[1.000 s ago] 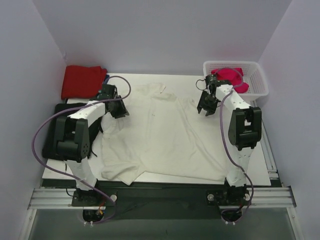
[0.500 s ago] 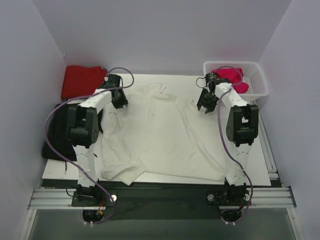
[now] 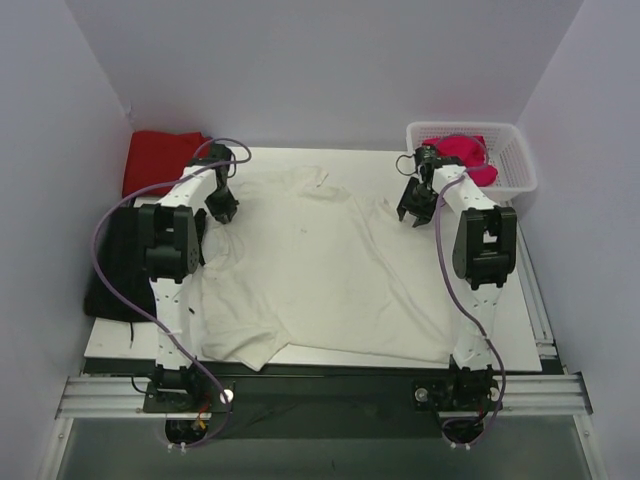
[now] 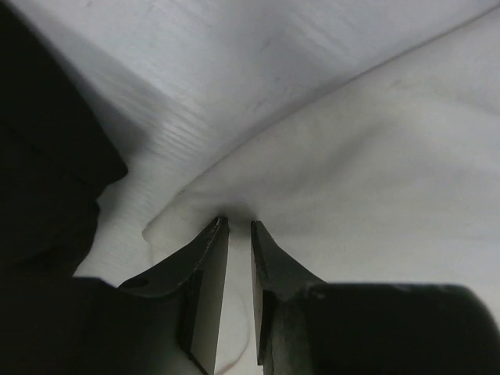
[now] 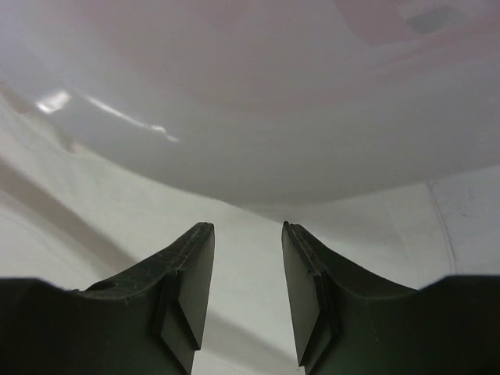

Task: Fold and stack the t-shirts
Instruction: Flatten out the tshirt

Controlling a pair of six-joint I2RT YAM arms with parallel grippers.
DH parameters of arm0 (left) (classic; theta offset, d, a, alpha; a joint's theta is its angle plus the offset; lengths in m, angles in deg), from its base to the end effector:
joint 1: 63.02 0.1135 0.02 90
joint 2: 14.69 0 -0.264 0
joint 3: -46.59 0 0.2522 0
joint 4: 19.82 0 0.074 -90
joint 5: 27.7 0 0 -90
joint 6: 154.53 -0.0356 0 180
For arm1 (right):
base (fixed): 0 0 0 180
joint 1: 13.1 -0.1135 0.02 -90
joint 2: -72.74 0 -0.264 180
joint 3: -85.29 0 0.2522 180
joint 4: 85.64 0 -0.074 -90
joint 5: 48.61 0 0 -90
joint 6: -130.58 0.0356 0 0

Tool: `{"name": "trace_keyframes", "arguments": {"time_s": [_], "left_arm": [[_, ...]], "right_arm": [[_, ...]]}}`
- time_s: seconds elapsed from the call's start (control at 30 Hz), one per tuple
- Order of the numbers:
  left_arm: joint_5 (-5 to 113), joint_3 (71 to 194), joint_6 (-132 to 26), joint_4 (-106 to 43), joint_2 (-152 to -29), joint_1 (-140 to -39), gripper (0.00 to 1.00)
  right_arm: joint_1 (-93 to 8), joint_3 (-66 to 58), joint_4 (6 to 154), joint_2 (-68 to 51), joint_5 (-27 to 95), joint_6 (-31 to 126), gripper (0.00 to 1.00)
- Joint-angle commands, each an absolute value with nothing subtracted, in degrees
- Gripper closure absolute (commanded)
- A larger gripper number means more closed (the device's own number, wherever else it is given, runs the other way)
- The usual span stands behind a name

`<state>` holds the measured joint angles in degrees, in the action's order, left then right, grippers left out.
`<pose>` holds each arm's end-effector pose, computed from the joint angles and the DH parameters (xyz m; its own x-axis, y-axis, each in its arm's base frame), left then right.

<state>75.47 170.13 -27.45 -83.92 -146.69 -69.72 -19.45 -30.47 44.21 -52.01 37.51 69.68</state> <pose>0.4764 -0.0478 0.1689 -0.7835 -0.4991 -0.3702 -0.5348 0.8450 -0.0073 0.4726 0.0550 0.1970 -0.8159 0.3974 -0.4199 0.2884 0.9092 0.3002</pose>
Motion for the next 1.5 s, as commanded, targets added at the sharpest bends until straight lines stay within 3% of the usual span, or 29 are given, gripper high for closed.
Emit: {"name": "trace_keyframes", "arguments": {"time_s": [0.0,0.63,1.03,1.47], "left_arm": [[79.34,165.76,-25.95,-86.93,-144.16,-67.77,0.71],[80.49,153.70,-25.69,-84.47,-137.12,-64.86,0.73],[77.59,149.56,-26.39,-82.09,-135.01,-64.86,0.73],[67.67,148.16,-32.27,-73.49,-129.75,-65.48,0.74]], "right_arm": [[-19.69,-32.53,42.28,-53.91,38.05,70.28,0.59],[-19.79,-32.36,39.64,-56.64,44.63,72.48,0.59],[-11.80,-25.15,36.03,-53.38,49.74,77.40,0.60],[-14.06,-29.80,36.12,-48.90,51.15,74.94,0.60]]}}
